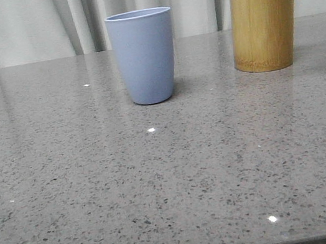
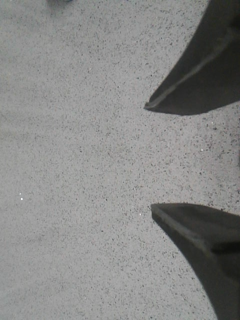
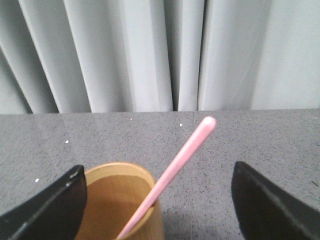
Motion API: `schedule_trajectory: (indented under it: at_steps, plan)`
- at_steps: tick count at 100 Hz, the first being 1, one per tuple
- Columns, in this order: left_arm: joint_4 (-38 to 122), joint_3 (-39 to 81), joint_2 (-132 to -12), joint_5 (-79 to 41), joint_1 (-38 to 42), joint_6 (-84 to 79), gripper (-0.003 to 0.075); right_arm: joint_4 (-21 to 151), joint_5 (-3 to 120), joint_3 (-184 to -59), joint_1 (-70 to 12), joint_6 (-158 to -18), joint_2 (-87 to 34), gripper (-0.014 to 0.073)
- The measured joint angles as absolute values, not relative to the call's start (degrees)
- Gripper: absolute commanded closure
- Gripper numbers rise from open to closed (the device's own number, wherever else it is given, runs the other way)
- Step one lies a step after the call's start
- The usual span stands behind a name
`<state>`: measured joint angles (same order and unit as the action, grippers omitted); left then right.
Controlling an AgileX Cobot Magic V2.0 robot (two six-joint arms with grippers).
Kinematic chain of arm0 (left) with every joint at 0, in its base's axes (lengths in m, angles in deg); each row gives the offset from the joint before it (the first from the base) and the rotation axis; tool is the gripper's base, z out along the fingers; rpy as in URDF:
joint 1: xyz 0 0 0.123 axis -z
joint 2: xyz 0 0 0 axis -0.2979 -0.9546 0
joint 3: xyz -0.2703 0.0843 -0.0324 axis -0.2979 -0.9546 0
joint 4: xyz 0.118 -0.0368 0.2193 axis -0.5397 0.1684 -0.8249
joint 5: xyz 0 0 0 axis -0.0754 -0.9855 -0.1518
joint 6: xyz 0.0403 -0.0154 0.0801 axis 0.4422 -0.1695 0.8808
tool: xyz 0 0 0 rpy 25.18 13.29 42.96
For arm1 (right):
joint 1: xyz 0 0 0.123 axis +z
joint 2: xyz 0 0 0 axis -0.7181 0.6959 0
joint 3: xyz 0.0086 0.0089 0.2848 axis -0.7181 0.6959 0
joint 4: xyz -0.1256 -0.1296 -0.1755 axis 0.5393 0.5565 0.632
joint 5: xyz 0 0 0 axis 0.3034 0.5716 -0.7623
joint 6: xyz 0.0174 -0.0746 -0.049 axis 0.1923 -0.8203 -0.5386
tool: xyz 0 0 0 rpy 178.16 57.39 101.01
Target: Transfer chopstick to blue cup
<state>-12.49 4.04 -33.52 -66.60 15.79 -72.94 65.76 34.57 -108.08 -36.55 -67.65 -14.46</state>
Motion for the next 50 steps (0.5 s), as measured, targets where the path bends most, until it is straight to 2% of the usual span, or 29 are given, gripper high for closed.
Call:
schedule_trajectory:
  at_steps: [39, 50]
  plan:
    - [-13.23, 4.04, -33.52, -66.6, 15.79, -72.96, 0.033, 65.41, 21.67, -108.08, -36.55, -63.22, -5.14, 0.0002]
    - [-13.72, 4.04, -33.52, -66.6, 15.79, -73.06, 0.033, 65.3, 20.12, -108.08, -36.55, -61.49, -4.36, 0.0059]
